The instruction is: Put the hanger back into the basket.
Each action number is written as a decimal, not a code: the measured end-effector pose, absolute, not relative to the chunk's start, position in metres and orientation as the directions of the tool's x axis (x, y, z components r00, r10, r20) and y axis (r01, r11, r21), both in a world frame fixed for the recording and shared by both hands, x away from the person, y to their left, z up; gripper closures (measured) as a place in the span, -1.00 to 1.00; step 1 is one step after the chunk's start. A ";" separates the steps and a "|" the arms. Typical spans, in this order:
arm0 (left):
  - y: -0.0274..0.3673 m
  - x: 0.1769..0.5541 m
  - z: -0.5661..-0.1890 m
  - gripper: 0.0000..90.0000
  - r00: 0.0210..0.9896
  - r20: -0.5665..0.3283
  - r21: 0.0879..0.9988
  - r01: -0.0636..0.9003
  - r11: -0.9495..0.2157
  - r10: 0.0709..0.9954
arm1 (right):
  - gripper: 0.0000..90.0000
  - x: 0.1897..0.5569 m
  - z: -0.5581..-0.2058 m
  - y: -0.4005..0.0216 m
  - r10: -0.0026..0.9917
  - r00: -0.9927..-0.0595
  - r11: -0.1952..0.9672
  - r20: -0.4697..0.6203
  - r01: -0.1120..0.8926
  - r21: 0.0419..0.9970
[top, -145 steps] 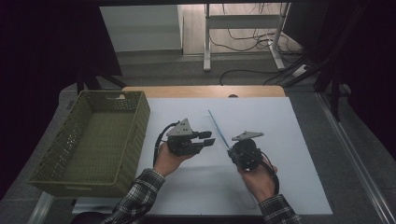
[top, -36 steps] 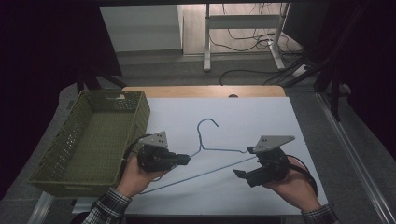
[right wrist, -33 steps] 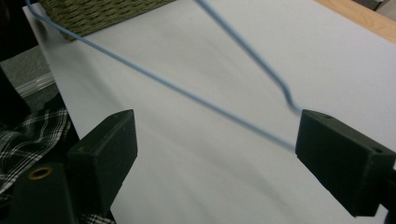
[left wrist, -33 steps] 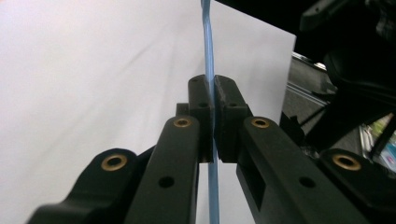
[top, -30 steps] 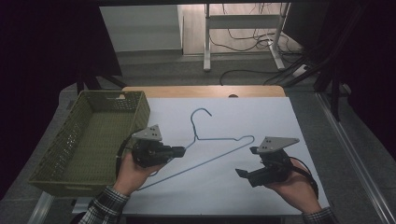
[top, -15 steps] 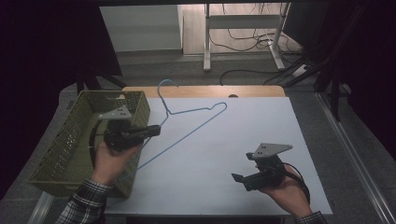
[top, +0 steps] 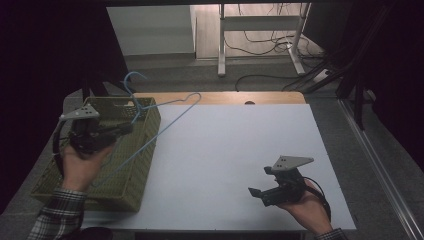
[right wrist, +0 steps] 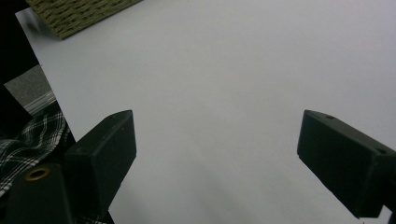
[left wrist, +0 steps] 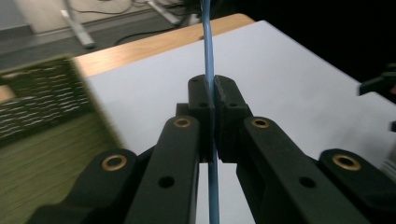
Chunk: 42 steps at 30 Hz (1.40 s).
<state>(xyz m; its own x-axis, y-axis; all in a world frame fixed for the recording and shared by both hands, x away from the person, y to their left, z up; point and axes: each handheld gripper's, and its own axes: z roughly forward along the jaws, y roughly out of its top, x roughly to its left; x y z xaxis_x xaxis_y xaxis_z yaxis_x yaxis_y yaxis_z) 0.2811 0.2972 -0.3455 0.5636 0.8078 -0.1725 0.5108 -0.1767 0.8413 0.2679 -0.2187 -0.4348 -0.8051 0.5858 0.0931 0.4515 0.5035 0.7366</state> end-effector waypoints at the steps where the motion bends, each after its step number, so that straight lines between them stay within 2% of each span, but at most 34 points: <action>1: 0.303 0.280 -0.345 0.94 0.555 -0.161 0.842 0.508 -0.179 0.816 | -0.74 0.268 -0.435 -0.220 0.589 -0.802 0.503 0.095 0.456 0.734; 11: 0.355 0.279 -0.358 0.94 0.478 -0.120 0.843 0.512 -0.165 0.870 | -0.74 0.270 -0.443 -0.223 0.599 -0.793 0.502 0.105 0.475 0.723; 26: 0.394 0.275 -0.381 0.94 0.416 -0.119 0.837 0.530 -0.134 0.901 | -0.74 0.271 -0.449 -0.226 0.607 -0.786 0.501 0.117 0.493 0.711; 42: 0.413 0.295 -0.436 0.94 0.373 -0.212 0.760 0.644 -0.088 0.904 | -0.74 0.271 -0.452 -0.225 0.610 -0.784 0.512 0.117 0.503 0.697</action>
